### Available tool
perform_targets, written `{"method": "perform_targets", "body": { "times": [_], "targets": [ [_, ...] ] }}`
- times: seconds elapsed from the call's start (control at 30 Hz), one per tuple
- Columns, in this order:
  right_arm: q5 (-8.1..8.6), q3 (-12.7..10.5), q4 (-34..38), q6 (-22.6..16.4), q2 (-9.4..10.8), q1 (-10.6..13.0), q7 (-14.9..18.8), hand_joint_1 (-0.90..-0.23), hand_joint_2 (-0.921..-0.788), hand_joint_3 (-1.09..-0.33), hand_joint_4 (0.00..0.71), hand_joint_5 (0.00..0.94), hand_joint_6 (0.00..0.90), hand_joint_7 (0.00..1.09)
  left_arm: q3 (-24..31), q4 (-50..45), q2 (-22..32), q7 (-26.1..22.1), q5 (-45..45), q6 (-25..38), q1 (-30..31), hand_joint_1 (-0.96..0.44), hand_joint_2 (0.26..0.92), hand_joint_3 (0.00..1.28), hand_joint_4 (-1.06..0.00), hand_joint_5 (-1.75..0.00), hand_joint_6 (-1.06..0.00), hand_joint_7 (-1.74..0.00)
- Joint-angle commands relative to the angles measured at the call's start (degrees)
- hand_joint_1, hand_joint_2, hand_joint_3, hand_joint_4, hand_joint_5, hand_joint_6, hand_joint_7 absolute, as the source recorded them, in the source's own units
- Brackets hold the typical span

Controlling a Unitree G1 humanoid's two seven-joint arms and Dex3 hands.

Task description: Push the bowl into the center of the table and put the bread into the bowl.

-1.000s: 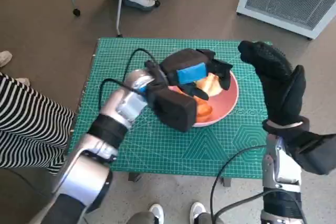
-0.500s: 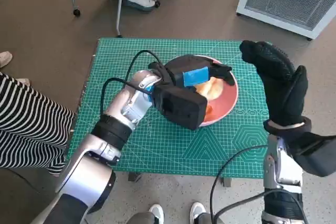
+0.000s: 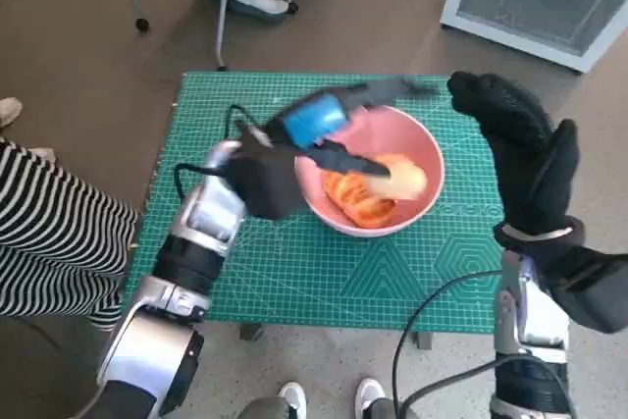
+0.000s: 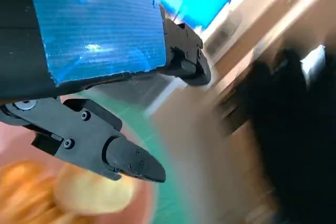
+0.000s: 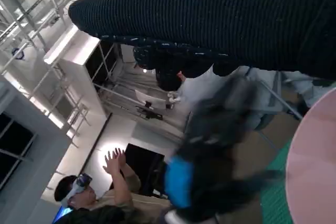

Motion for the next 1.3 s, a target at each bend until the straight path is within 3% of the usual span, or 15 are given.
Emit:
{"method": "perform_targets", "body": {
  "times": [0.03, 0.23, 0.37, 0.53, 0.7, 0.93, 1.3],
  "targets": [
    [-0.57, -0.1, -1.7, 1.0, -0.6, 0.5, -0.9, -0.745, -0.921, -0.75, 0.197, 0.0, 0.027, 0.58, 3.3, -5.5, 1.7, -0.3, -3.6, -0.8, 4.3, -0.6, 0.921, 0.14, -0.17, -0.01, -0.23, -0.22],
    [-1.53, -0.4, -2.1, 0.0, -1.3, -0.4, -1.4, -0.741, -0.921, -0.781, 0.198, 0.001, 0.018, 0.58, 7.1, -14.1, 1.9, -0.3, -9.6, 2.4, 8.9, -0.6, 0.921, 0.23, -0.2, -0.02, -0.26, -0.22],
    [-1.77, -0.6, -1.5, -0.6, -1.8, -1.3, -1.8, -0.743, -0.921, -0.791, 0.197, 0.0, 0.015, 0.58, 8.8, -19.7, 0.5, 0.3, -14.2, 5.3, 11.7, -0.59, 0.921, 0.28, -0.22, -0.02, -0.08, -0.6],
    [-2.16, -0.7, -0.8, -1.4, -2.0, -2.3, -2.4, -0.75, -0.921, -0.795, 0.197, 0.0, 0.013, 0.59, 11.2, -23.1, -2.4, -0.3, -21.9, 8.2, 15.0, -0.6, 0.921, 0.33, -0.2, -0.01, -0.01, -0.73],
    [-2.32, -0.5, -0.7, -1.3, -1.5, -2.9, -2.9, -0.761, -0.921, -0.795, 0.193, 0.0, 0.012, 0.59, 13.1, -19.5, -3.0, -2.7, -24.2, 5.0, 16.3, -0.61, 0.921, 0.31, -0.2, -0.01, -0.01, -0.7],
    [-2.65, -0.2, -1.2, -0.9, -1.4, -3.0, -3.6, -0.772, -0.921, -0.79, 0.188, 0.0, 0.015, 0.59, 14.1, -16.5, -2.7, -6.3, -24.9, 3.0, 16.6, -0.64, 0.921, 0.3, -0.21, 0.0, -0.08, -0.48],
    [-3.86, -0.3, -2.6, 0.3, -1.9, -2.3, -5.6, -0.764, -0.921, -0.789, 0.191, 0.002, 0.028, 0.61, 13.8, -18.3, -2.7, -8.7, -26.5, 7.5, 16.6, -0.64, 0.921, 0.34, -0.2, 0.0, -0.09, -0.43]
  ]
}}
